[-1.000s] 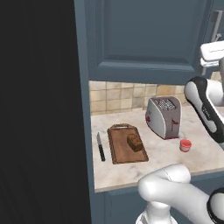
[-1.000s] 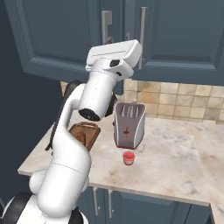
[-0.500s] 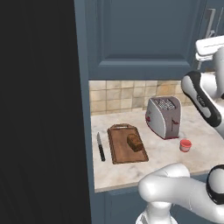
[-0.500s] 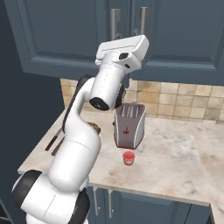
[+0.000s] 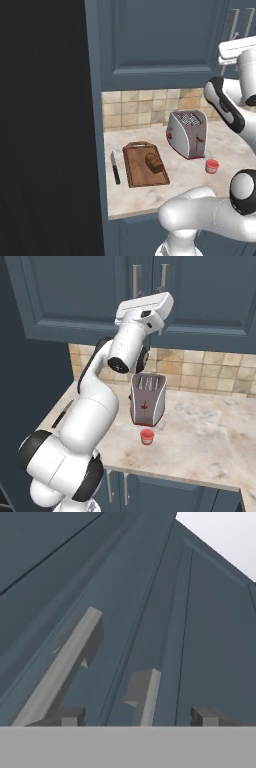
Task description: Pick the bread, place it on the cutting board, pick the jam, place it on the counter, and close the cabinet.
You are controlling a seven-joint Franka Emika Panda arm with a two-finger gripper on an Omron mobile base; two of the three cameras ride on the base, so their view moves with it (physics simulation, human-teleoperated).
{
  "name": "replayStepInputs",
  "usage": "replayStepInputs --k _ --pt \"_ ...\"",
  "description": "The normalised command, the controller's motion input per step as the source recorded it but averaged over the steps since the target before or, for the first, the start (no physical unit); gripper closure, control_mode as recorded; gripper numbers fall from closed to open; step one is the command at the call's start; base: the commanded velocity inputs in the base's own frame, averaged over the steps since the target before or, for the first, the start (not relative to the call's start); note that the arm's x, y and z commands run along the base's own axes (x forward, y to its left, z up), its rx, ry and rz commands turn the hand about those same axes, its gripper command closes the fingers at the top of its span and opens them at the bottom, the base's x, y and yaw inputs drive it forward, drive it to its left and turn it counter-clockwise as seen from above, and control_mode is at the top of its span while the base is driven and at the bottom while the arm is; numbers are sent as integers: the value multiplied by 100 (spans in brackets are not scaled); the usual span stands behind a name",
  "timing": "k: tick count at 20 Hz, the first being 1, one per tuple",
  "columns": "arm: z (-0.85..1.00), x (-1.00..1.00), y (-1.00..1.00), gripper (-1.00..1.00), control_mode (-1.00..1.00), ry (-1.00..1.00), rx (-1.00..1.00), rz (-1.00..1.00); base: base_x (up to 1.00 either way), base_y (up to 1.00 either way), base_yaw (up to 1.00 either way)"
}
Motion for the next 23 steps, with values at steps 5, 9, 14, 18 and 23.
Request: replayStepInputs --k 5,9,14,18,23 --pt "0 41 0 -100 -100 6 1 -3 0 0 0" --pt "0 41 0 -100 -100 5 0 -2 0 0 0" --pt "0 42 0 -100 -100 4 0 -2 0 0 0" --pt "0 43 0 -100 -100 4 0 -1 0 0 0" --pt "0 44 0 -100 -100 5 0 0 0 0 0"
